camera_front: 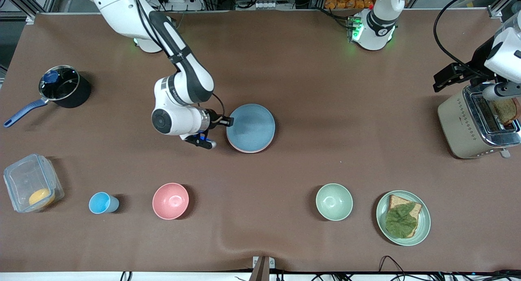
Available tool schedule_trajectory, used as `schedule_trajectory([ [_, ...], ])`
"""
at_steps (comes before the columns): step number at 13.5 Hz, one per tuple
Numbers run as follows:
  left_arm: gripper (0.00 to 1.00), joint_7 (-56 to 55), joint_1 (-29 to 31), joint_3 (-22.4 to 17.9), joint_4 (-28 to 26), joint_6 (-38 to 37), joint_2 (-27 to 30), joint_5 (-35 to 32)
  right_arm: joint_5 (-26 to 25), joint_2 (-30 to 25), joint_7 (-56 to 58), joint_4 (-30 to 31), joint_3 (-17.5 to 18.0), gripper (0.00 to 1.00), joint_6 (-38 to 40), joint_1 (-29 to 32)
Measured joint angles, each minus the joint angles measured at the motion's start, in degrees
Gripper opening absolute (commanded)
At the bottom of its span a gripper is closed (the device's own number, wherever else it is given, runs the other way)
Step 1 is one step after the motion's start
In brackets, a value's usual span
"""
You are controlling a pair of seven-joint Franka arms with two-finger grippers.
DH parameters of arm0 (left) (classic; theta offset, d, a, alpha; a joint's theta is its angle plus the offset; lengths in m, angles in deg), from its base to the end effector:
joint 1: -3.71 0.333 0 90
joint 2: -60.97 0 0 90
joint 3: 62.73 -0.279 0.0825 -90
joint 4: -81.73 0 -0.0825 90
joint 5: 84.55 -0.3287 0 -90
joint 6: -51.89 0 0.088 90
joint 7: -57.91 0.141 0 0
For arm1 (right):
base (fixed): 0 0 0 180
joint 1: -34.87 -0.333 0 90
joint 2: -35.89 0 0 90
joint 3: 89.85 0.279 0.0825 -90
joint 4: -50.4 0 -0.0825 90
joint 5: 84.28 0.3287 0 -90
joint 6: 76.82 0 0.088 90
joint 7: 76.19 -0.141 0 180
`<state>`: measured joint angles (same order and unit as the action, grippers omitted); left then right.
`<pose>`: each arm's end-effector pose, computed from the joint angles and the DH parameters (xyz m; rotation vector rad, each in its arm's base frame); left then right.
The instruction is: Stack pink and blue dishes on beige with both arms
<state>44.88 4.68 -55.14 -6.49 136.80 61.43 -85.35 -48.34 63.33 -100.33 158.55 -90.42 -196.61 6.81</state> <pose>0.4833 -0.0543 0.5627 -3.1125 -0.1757 0.0725 0.4645 0.2938 0.2162 -2.7069 0.4590 0.6361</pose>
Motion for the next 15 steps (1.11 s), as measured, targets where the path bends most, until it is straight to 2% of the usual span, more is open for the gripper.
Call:
schedule_trajectory([
  [2, 1.00, 0.0, 0.0, 0.0, 0.0, 0.0, 0.1, 0.0, -3.2, -1.9, 2.8, -1.2, -2.7, 1.00, 5.4, 1.8],
  [5, 1.00, 0.0, 0.1, -0.1, 0.0, 0.0, 0.4, 0.0, -11.9, -4.9, 10.6, -5.0, -5.7, 1.00, 15.9, 7.5],
  [8, 1.00, 0.0, 0.1, -0.1, 0.0, -0.2, 0.7, 0.0, -19.6, -8.9, 17.8, -7.6, -6.1, 1.00, 20.9, 13.5],
  [12, 1.00, 0.0, 0.0, 0.0, 0.1, -0.3, 0.8, 0.0, -29.4, -19.6, 27.2, -8.7, -6.2, 1.00, 24.5, 17.3],
  [15, 1.00, 0.3, -0.1, 0.1, 0.3, -0.3, 0.9, 0.0, -32.8, -26.0, 32.6, -11.4, -6.1, 1.00, 29.7, 21.2],
])
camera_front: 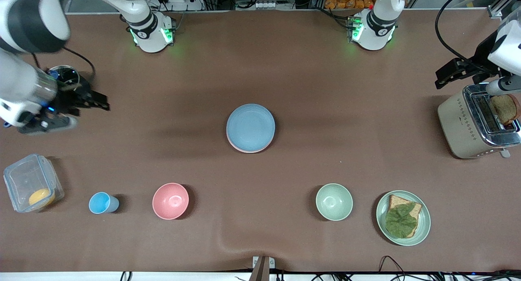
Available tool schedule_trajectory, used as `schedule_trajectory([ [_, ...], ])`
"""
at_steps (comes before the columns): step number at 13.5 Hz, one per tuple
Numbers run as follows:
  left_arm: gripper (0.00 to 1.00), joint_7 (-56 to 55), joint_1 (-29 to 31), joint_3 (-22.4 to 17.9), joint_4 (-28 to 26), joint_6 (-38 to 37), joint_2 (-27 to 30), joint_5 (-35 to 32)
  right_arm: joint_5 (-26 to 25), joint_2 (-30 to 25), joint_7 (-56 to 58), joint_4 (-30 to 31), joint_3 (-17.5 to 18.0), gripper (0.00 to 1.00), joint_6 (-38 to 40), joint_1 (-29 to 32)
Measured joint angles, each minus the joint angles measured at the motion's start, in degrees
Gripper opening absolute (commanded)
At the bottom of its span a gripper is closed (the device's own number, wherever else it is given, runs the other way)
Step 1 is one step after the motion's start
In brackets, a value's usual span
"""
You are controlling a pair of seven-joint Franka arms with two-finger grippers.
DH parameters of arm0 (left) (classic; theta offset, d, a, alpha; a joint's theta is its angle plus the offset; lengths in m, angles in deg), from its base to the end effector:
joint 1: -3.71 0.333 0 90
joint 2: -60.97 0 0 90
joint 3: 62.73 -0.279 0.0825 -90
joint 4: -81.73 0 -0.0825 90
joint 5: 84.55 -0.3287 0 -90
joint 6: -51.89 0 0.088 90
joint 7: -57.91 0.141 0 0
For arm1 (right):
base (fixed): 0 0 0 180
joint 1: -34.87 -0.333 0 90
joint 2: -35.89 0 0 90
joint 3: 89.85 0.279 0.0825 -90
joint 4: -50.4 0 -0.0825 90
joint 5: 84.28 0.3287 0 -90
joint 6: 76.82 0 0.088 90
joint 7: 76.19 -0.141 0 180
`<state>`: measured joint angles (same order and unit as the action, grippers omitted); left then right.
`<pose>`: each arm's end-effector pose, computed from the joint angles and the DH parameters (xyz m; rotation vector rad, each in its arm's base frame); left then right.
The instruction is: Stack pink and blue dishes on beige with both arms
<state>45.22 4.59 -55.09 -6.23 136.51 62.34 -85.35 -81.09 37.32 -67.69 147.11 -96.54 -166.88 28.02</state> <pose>0.4790 -0.0554 0.5718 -3.1142 -0.1631 0.0487 0.4938 0.0097 0.4933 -3.0634 -0.2255 0.2102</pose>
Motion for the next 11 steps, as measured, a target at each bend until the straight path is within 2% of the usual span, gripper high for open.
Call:
schedule_trajectory([
  [4, 1.00, 0.0, -0.1, 0.1, 0.1, 0.0, 0.0, 0.0, -0.3, -1.2, -0.3, -4.1, 1.0, 1.00, 3.6, 4.5],
  [11, 1.00, 0.0, -0.1, 0.1, 0.9, -0.7, 0.0, 0.0, -1.0, -1.2, -2.3, -5.1, 1.2, 1.00, 3.6, 4.8],
])
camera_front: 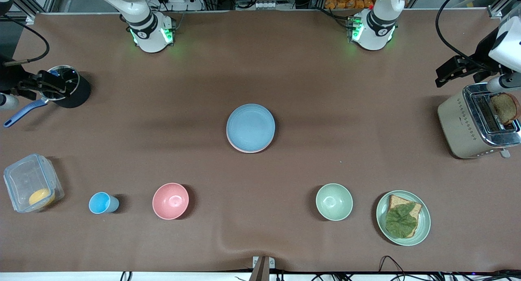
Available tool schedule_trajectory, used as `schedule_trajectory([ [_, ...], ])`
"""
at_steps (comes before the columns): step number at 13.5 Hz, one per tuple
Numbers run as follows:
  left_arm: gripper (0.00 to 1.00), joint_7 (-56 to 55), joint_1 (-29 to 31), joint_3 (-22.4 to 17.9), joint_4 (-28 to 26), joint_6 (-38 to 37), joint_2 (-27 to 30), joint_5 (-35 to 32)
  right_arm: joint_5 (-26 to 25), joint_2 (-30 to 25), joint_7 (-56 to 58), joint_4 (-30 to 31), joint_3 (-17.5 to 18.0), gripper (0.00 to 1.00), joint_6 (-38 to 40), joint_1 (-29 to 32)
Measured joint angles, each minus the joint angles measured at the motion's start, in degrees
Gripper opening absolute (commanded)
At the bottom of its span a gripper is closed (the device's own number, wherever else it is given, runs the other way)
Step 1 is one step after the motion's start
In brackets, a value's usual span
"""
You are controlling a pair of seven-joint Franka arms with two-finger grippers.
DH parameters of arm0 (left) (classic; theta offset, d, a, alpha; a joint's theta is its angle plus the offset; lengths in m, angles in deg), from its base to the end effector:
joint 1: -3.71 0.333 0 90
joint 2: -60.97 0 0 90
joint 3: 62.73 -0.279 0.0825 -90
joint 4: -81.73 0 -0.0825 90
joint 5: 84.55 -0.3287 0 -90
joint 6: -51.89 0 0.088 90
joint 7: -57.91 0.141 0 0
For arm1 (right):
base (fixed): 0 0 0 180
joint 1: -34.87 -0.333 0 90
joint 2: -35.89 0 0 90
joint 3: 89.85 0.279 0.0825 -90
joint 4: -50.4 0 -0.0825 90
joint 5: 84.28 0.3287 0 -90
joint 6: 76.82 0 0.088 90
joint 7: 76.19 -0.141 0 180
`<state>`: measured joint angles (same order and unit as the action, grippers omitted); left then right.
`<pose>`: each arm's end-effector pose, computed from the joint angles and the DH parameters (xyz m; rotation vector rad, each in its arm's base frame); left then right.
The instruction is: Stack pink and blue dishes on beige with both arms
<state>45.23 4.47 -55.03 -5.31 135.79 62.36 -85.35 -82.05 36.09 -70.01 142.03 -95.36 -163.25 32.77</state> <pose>0.4775 -0.0568 0.5774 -3.1151 -0.1583 0.0427 0.4885 -0.0233 0.5351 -3.0912 -0.0756 0.1403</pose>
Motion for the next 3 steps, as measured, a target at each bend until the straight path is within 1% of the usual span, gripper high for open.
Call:
schedule_trajectory([
  [3, 1.00, 0.0, 0.0, 0.0, 0.1, -0.1, 0.0, 0.0, -0.2, 0.0, -0.1, 0.0, 0.0, 1.00, 0.0, 0.0],
])
